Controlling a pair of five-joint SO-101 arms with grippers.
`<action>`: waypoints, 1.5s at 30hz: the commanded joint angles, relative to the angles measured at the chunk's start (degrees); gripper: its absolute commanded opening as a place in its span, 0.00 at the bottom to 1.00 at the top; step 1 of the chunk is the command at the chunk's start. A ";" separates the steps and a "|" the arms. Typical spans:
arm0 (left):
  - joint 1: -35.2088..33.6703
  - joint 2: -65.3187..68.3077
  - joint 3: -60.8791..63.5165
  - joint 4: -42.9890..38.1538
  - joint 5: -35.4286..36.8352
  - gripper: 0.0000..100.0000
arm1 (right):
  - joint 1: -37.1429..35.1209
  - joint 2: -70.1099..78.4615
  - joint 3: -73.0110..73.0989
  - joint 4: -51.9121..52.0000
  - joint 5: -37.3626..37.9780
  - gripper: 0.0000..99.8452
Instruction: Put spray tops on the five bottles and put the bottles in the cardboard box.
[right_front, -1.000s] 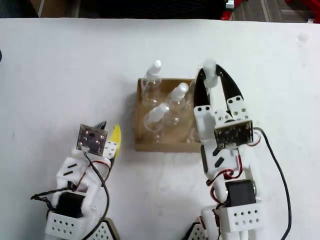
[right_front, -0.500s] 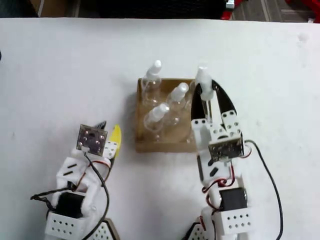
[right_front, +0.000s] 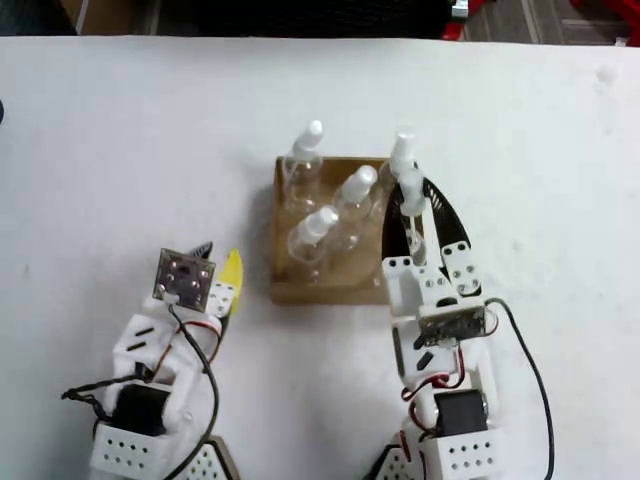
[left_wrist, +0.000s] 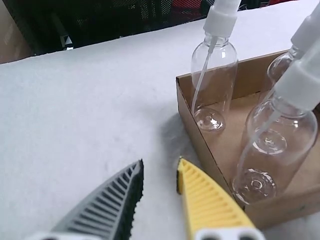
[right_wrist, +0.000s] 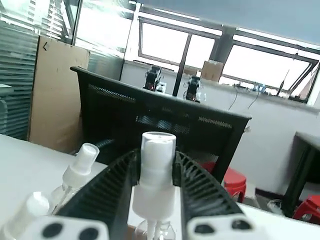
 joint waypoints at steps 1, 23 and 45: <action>0.75 -0.40 0.00 0.00 -0.70 0.10 | 0.22 -0.66 0.26 0.57 -4.57 0.02; 0.75 -0.40 0.00 -0.18 -0.70 0.10 | 0.22 -0.57 -0.70 5.32 -5.01 0.14; -2.51 -0.66 -0.44 -1.14 -0.70 0.04 | 0.84 -0.57 -38.24 35.74 -5.01 0.01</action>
